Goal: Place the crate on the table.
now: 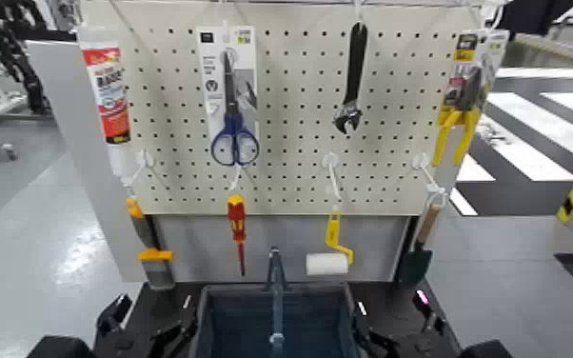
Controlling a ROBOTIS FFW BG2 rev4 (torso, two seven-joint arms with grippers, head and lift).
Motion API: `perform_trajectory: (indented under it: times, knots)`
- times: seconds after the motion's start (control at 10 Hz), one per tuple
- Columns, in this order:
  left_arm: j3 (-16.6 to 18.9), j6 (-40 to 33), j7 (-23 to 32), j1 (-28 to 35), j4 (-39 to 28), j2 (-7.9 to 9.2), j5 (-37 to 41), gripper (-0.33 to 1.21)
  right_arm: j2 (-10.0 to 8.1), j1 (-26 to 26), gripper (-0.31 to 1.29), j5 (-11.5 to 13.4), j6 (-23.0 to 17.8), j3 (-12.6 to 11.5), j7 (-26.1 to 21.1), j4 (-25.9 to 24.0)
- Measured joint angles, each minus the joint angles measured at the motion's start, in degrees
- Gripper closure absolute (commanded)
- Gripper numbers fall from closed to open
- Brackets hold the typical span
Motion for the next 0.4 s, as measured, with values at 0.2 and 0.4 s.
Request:
perform_trajectory:
  times: [0.2, 0.4]
  knots:
    - [-0.11, -0.49, 0.15, 0.04, 0.26, 0.01, -0.48, 0.12, 0.07, 0.0, 0.15, 0.16, -0.08, -0.12, 0.0, 0.0]
    - [-0.44, -0.7, 0.2, -0.28, 0.71, 0.12, -0.41, 0.12, 0.23, 0.0, 0.15, -0.59, -0.08, -0.17, -0.07, 0.34]
